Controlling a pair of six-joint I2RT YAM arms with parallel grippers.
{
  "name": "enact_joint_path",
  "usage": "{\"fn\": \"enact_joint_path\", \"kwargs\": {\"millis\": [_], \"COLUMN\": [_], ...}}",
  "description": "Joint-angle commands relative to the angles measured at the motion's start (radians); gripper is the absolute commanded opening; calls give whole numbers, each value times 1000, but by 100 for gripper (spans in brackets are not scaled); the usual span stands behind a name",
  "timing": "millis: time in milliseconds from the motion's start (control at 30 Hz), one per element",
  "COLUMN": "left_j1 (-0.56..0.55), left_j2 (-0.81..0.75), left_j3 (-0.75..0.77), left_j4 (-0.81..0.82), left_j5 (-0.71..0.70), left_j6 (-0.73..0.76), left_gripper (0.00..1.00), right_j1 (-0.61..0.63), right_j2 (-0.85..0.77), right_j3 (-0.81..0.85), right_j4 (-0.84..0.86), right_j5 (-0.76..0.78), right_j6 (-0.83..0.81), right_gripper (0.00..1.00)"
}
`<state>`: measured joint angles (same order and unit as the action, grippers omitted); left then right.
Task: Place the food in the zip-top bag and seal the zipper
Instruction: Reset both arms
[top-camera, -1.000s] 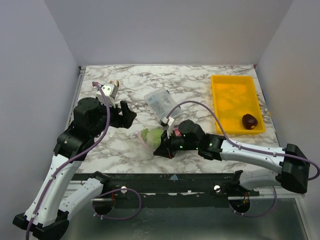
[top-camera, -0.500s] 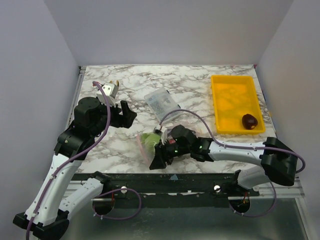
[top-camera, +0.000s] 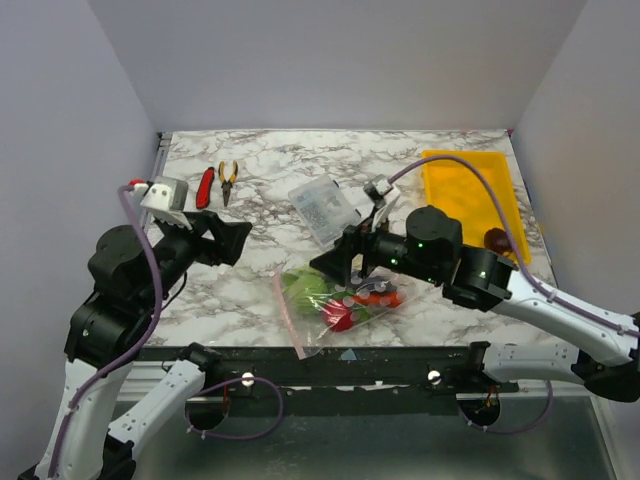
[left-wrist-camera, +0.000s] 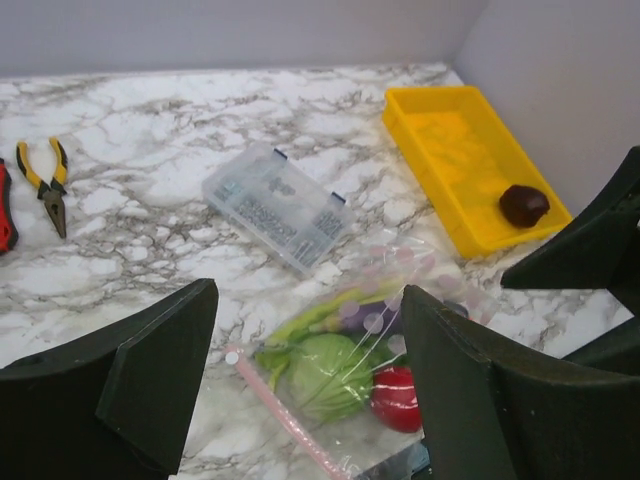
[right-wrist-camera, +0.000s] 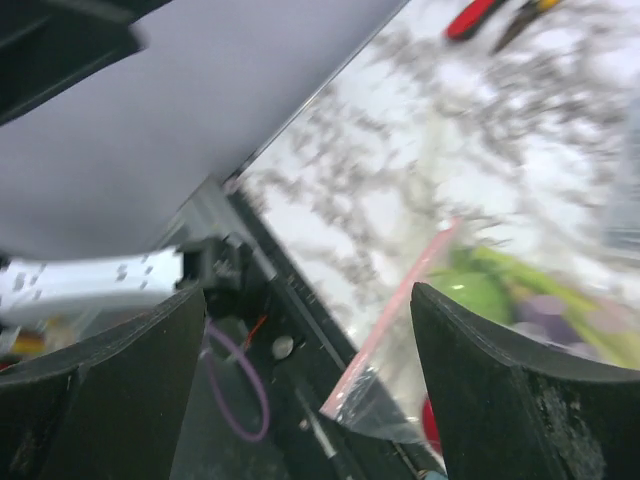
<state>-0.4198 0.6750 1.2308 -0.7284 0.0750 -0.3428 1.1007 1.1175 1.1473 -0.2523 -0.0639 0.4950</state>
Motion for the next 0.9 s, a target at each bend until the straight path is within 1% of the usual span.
{"fn": "enact_joint_path", "kwargs": {"millis": [0,100,200,267,433,500,533,633,767,800,867], "left_j1": [4,4,3,4,4,4,4,4,4,4,4], "left_j2": [-73,-120,-165,-198,-267,-289,-299,-298,-281,-276,-269], "left_j3": [62,81,91,91,69,58,53,53,55,55,58], "left_j4": [7,24,48,69,133,155,165,172,190,192,194], "left_j5": [-79,-130,-166,-185,-237,-259,-278,-319,-318,-313,-302], "left_j6": [-40,-44,-41,-38,-29,-23,-22,-21,-15,-15,-19], "left_gripper": [77,78,81,82,86,91,98,98,99,99,99], "right_j1": [8,7,8,7,7,7,7,8,7,7,7], "right_j2": [-59,-118,-176,-212,-300,-324,-332,-369,-419,-417,-423], "right_j3": [95,146,196,230,248,248,246,213,140,136,136], "right_j4": [-279,-342,-363,-357,-294,-280,-274,-226,-141,-148,-163], "right_j5": [434,600,661,662,686,704,712,719,741,765,756], "right_j6": [-50,-71,-98,-122,-173,-193,-201,-215,-228,-227,-243], "right_gripper": [86,88,94,99,100,100,100,100,100,100,100]}}
